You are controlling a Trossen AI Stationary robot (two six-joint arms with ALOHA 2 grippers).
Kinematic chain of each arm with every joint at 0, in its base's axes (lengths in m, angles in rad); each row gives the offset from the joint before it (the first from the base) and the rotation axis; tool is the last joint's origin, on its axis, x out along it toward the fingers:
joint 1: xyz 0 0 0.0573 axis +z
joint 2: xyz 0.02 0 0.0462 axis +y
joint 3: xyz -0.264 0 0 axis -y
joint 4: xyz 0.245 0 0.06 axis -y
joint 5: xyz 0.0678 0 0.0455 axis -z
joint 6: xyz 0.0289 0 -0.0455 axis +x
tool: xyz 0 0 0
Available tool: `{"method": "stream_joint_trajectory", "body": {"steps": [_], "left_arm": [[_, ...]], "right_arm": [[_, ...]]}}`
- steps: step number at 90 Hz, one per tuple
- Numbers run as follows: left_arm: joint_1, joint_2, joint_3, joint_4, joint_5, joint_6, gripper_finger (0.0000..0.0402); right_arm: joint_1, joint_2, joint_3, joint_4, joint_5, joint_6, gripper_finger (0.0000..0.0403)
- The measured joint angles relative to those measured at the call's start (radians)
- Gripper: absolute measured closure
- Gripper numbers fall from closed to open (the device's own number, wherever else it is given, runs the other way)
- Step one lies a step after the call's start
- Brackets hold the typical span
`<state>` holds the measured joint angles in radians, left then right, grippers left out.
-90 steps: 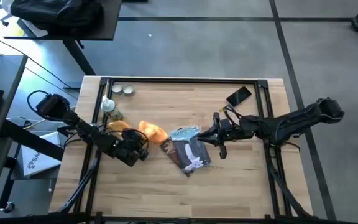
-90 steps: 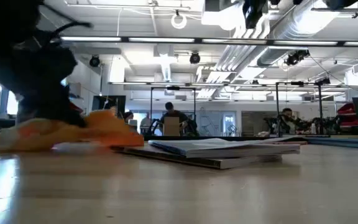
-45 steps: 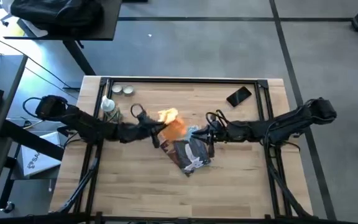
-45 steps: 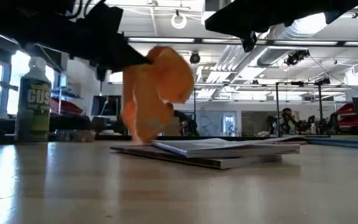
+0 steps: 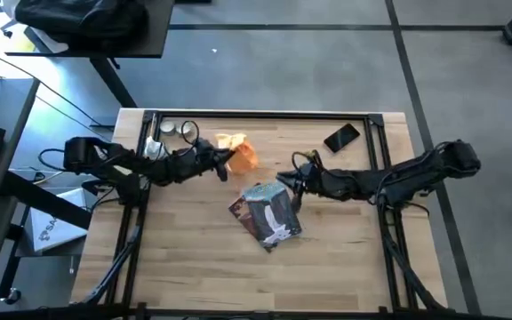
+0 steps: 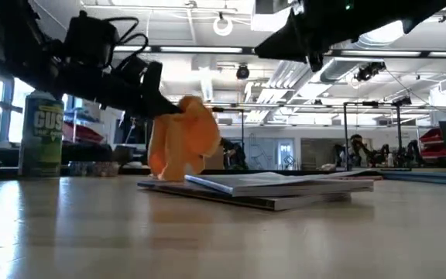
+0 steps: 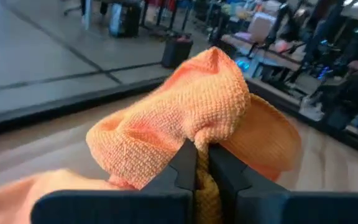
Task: Apply microfiber cloth
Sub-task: Move the orange microfiber cloth to the top center of the table, then spray the cellphone using the spray bottle
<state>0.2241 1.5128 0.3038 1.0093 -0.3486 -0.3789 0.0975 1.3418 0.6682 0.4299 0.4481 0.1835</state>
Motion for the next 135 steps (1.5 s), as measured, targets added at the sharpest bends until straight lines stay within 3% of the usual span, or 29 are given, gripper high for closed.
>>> {"method": "stream_joint_trajectory", "body": {"steps": [21,39,49,71,87,100,123,135], "left_arm": [[-0.035,0.124,0.000,-0.019,-0.052,-0.012,0.0346],[-0.055,0.082,0.000,-0.198,-0.012,-0.039,0.0300],[-0.065,-0.001,0.001,-0.343,0.033,-0.055,0.0290],[-0.086,-0.239,0.000,-0.617,0.006,-0.082,0.0300],[-0.099,-0.394,0.000,-0.766,0.098,-0.123,0.0307],[-0.173,-0.472,0.000,-0.743,0.102,-0.173,0.0308],[-0.364,-0.471,0.001,-0.598,-0.136,-0.210,0.0308],[-0.430,-0.469,0.001,-0.573,-0.200,-0.211,0.0308]], "right_arm": [[-0.134,0.024,0.000,-0.018,-0.049,0.019,0.0379],[-0.203,0.075,0.002,-0.128,-0.105,0.113,0.0363],[-0.243,0.078,0.056,-0.322,-0.116,0.134,0.0349],[-0.406,0.075,0.257,-0.946,-0.107,0.235,0.0332],[-0.569,0.075,0.290,-1.200,-0.132,0.233,0.0331],[-0.695,0.074,0.234,-1.222,-0.159,0.219,0.0332],[-0.804,0.077,0.132,-1.077,-0.160,0.245,0.0332],[-0.832,0.083,0.068,-0.998,-0.184,0.235,0.0332]]}}
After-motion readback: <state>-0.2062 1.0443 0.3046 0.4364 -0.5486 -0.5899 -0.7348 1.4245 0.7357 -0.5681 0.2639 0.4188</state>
